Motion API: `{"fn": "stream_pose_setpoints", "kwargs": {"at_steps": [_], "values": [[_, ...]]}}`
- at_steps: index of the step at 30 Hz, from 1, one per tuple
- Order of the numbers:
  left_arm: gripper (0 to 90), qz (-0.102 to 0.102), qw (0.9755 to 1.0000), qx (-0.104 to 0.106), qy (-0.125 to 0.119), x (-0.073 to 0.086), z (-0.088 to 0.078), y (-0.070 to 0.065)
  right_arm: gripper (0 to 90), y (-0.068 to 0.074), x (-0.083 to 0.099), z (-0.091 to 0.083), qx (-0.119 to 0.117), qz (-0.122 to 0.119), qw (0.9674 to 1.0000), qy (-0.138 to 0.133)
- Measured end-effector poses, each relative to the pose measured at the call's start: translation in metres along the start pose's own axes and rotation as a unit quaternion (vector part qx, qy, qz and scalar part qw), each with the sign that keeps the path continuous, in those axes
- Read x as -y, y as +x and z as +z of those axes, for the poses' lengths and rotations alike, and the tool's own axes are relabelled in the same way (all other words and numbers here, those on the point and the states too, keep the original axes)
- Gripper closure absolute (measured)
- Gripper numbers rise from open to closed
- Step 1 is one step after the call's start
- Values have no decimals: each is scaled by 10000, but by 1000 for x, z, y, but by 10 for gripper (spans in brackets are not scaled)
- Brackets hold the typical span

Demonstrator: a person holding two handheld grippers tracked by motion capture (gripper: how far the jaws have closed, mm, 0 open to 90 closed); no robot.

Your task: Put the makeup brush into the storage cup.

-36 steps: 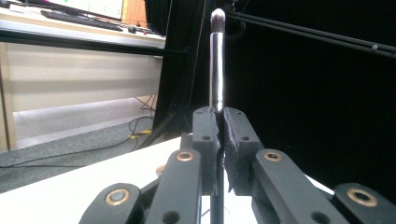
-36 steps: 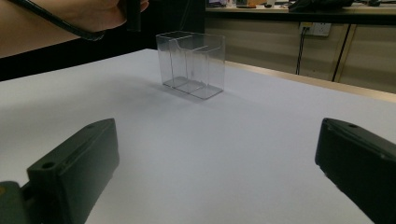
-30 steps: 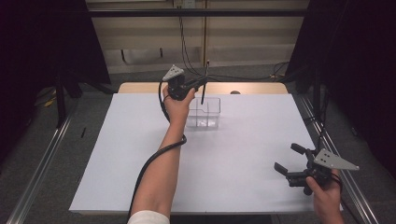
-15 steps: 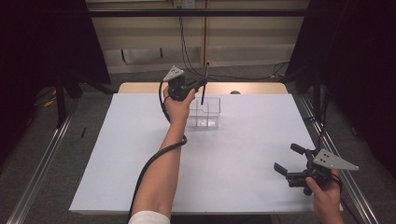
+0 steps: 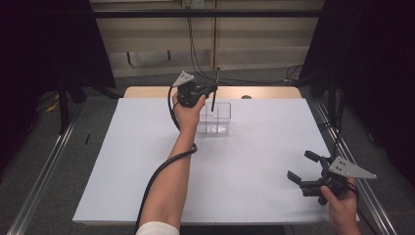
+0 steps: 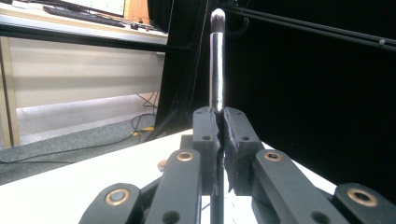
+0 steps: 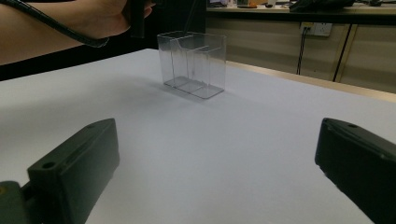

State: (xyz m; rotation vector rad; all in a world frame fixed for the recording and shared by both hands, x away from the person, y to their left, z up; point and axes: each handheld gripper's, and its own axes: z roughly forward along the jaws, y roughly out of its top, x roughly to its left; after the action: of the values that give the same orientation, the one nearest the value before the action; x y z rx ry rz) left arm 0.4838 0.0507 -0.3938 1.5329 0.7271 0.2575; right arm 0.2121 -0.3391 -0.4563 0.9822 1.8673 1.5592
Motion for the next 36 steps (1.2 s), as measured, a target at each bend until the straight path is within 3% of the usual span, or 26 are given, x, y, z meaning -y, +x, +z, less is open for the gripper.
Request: {"fn": "stream_pose_setpoints", "kwargs": {"at_steps": [36], "values": [[840, -7, 9999, -26, 108, 17, -4, 1, 0, 0, 0, 0, -20, 11, 10000, 15]]}}
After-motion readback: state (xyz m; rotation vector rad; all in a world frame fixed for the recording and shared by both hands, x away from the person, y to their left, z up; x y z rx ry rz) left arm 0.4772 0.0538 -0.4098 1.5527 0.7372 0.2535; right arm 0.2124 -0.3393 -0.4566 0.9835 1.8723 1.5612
